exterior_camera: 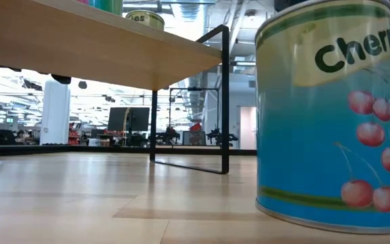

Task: Pick and place cans onto a shelf
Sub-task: Put the canned cherries on the shelf aligned with the other canned cherries

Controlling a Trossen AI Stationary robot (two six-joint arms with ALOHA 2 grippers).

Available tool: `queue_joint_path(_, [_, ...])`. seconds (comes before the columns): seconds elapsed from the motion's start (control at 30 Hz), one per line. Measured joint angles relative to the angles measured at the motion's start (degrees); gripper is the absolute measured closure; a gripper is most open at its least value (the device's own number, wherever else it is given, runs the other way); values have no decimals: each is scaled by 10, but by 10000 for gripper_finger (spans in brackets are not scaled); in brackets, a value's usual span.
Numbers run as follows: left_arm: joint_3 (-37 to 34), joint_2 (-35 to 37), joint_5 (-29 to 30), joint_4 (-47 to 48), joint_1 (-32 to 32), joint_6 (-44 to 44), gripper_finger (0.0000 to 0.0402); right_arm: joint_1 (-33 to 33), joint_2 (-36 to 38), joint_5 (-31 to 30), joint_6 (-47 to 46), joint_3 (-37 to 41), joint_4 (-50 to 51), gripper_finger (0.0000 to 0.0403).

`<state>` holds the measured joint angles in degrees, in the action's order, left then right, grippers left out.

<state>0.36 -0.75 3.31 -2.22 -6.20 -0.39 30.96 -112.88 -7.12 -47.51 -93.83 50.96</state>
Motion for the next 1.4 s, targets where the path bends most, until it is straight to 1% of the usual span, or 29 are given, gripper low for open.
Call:
queue_joint_path(0.2, [0,0,0,0,0,0,401,-4,3,23,4,19,-16,345])
queue_joint_path(0.3, [0,0,0,0,0,0,402,-7,3,25,16,22,-22,346])
queue_joint_path(0.37, [0,0,0,0,0,0,401,-10,3,27,26,22,-25,355])
queue_joint_path(0.5, [0,0,0,0,0,0,401,-12,8,34,53,24,-26,392])
queue_joint_path(0.63, [0,0,0,0,0,0,401,-19,19,65,69,26,-35,393])
queue_joint_path(0.7, [0,0,0,0,0,0,401,-23,24,81,84,14,-33,397])
queue_joint_path(0.77, [0,0,0,0,0,0,401,-27,30,99,99,-2,-28,398])
queue_joint_path(0.87, [0,0,0,0,0,0,401,-38,30,143,125,-42,-19,398])
queue_joint_path(0.97, [0,0,0,0,0,0,401,-46,30,145,163,-99,9,399])
queue_joint_path(1.03, [0,0,0,0,0,0,401,-55,30,136,186,-138,31,399])
queue_joint_path(1.23, [0,0,0,0,0,0,401,-90,31,67,247,-256,95,399])
queue_joint_path(1.3, [0,0,0,0,0,0,401,-107,31,56,259,-283,114,399])
queue_joint_path(1.4, [0,0,0,0,0,0,401,-139,31,54,266,-301,133,398])
